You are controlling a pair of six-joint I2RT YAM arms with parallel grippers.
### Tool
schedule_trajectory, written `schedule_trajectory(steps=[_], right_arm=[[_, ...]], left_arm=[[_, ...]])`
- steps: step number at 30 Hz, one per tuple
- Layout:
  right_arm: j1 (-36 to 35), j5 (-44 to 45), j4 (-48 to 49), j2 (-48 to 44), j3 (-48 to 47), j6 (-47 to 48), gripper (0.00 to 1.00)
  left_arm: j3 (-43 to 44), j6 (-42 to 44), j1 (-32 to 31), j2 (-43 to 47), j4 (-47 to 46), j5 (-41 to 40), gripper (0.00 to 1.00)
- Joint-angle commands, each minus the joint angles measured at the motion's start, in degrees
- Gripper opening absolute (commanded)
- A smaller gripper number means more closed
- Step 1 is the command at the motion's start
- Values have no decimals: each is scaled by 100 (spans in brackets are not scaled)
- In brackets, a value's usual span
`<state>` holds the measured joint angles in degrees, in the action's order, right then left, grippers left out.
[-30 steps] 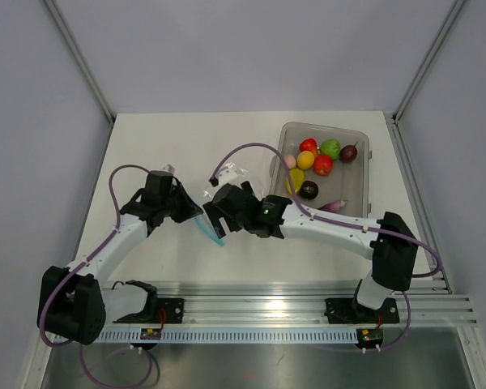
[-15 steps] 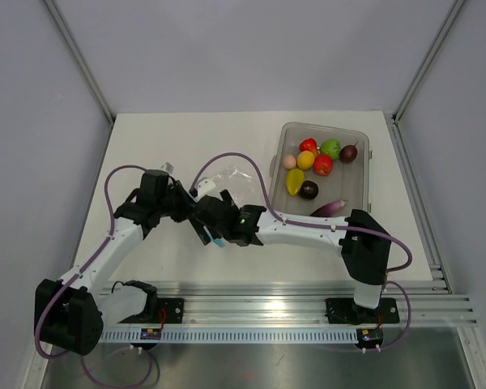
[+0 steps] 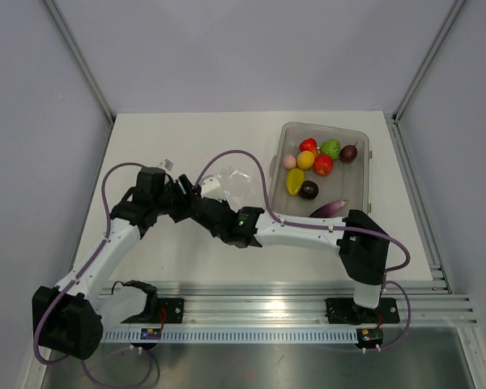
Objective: Place the food in the zip-top bag and seal the zipper
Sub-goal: Open the zipper of the food storage bag.
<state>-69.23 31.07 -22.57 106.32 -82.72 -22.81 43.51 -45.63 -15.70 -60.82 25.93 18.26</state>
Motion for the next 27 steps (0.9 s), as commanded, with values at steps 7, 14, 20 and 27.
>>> schedule_trajectory(steps=[7, 14, 20, 27], right_arm=[[384, -575, 217, -683, -183, -926, 0], [481, -699, 209, -841, -297, -1120, 0], [481, -734, 200, -973, -227, -1156, 0], [472, -778, 218, -1043, -166, -1235, 0]], left_arm=[[1642, 1590, 630, 421, 1018, 477, 90], [1065, 1118, 718, 693, 809, 415, 63], [106, 476, 744, 598, -272, 1004, 71], [-193, 415, 744, 132, -764, 916, 52]])
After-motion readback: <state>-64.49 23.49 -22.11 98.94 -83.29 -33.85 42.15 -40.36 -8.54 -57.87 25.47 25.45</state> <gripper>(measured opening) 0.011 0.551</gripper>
